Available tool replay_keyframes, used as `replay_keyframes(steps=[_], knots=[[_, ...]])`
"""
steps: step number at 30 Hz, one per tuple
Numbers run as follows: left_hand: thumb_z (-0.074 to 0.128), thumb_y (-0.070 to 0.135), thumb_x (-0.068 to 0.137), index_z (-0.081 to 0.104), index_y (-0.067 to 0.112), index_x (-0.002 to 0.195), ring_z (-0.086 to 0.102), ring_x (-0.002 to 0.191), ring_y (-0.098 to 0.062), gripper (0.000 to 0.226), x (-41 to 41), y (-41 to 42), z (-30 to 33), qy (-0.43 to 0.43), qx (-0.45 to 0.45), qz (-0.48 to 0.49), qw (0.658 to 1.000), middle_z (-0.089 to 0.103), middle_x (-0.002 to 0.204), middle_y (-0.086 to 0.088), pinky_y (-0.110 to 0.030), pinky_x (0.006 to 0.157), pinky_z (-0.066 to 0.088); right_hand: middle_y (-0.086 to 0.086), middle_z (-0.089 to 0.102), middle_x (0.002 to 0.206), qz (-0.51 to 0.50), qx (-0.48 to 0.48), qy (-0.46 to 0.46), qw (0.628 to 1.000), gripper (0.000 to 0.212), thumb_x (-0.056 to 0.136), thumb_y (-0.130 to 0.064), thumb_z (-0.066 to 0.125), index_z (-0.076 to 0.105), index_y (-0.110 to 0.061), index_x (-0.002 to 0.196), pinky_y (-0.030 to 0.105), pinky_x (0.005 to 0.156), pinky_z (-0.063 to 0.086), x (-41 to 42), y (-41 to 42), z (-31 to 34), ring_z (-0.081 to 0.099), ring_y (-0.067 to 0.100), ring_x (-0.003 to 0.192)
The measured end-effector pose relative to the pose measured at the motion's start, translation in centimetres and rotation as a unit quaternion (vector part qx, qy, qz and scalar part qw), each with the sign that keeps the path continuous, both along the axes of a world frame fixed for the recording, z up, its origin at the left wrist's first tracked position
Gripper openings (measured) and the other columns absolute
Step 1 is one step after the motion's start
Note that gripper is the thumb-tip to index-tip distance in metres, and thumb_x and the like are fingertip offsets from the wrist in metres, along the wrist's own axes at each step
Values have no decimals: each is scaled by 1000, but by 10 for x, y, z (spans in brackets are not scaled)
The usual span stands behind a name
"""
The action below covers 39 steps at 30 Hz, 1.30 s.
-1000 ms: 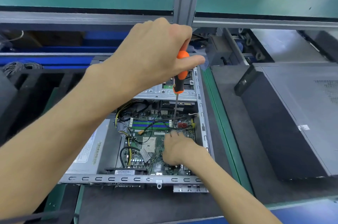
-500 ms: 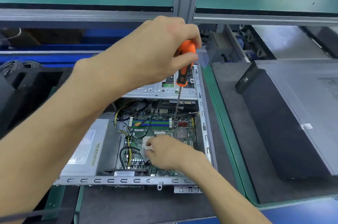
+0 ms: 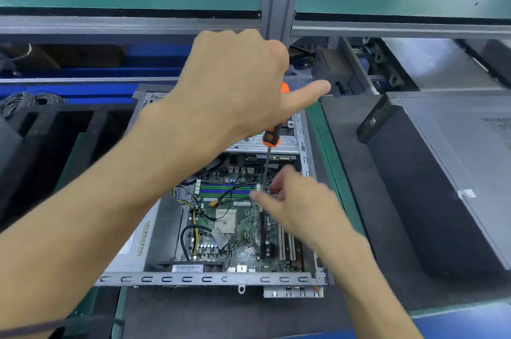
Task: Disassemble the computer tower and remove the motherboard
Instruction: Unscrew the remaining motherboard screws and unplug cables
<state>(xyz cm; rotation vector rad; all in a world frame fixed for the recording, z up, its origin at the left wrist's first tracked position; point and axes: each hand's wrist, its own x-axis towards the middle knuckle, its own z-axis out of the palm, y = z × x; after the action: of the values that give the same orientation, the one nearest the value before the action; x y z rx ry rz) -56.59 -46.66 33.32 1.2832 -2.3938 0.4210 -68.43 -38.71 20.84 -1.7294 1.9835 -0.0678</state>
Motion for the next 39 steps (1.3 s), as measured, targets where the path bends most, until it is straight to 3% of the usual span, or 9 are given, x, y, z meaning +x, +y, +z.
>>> replay_keyframes(steps=[4, 9, 14, 19, 24, 28, 31, 36, 39], knots=[[27, 81, 87, 35, 17, 54, 25, 44, -17, 72, -5, 0, 0, -5, -2, 5, 1000, 31, 50, -2, -28, 49, 11, -2, 58, 70, -56, -168, -49, 983, 53, 83, -74, 60, 42, -24, 76, 36, 57, 40, -13, -26, 9, 58, 28, 72], [34, 79, 86, 45, 16, 72, 37, 52, -25, 65, -3, -2, 6, -35, 18, 24, 999, 43, 64, -2, -31, 53, 21, 0, 40, 61, 57, -118, 76, 988, 54, 104, -47, 39, 37, -17, 59, 35, 57, 32, -10, -54, -7, 47, 32, 67], [57, 44, 90, 55, 36, 115, 57, 80, -18, 27, 11, -2, 10, 28, 196, -192, 961, 47, 116, 8, -44, 72, 50, 1, 44, 67, 74, -65, 36, 994, 42, 102, -38, 42, 37, -18, 65, 33, 54, 31, -26, -66, -6, 46, 23, 59], [58, 27, 92, 56, 36, 114, 55, 70, -23, 24, 10, -7, 5, 42, 199, -210, 956, 44, 106, 6, -46, 67, 50, 1, 50, 63, 78, -75, 57, 992, 49, 100, -47, 45, 45, -16, 61, 27, 48, 28, -31, -70, -7, 47, 18, 55], [56, 55, 88, 46, 33, 99, 47, 64, -19, 27, 9, -10, -5, 35, 137, -152, 978, 44, 64, 13, -32, 54, 31, 1, 53, 67, 91, -64, 38, 993, 43, 96, -45, 49, 45, -18, 63, 30, 52, 35, -25, -70, -14, 52, 23, 62], [40, 83, 78, 36, 27, 80, 36, 52, -17, 55, 4, -10, -12, 14, 73, -68, 995, 37, 57, 8, -32, 59, 26, 0, 54, 68, 73, -70, 58, 993, 51, 98, -58, 45, 50, -19, 65, 31, 56, 36, -15, -69, -20, 48, 16, 60], [25, 91, 73, 36, 26, 77, 41, 54, -10, 66, 6, -10, -12, 47, 110, -44, 992, 47, 61, 8, -33, 55, 23, 1, 47, 60, 58, -84, 60, 993, 54, 101, -48, 45, 42, -18, 56, 30, 53, 33, -15, -68, -25, 46, 21, 55], [29, 42, 101, 50, 17, 67, 55, 66, -33, 47, 20, -10, -49, 325, 226, -77, 915, 56, 62, -7, -46, 62, 44, 0, 50, 65, 60, -55, 5, 997, 32, 93, -29, 54, 37, -20, 68, 33, 54, 36, -28, -69, -23, 48, 21, 60], [41, 29, 100, 58, 11, 71, 59, 64, -28, 39, 27, -7, -108, 230, 401, -11, 887, 64, 66, -6, -35, 59, 45, -1, 52, 74, 63, -70, 16, 995, 26, 91, -30, 54, 38, -24, 71, 35, 62, 41, -30, -65, -23, 52, 28, 70]])
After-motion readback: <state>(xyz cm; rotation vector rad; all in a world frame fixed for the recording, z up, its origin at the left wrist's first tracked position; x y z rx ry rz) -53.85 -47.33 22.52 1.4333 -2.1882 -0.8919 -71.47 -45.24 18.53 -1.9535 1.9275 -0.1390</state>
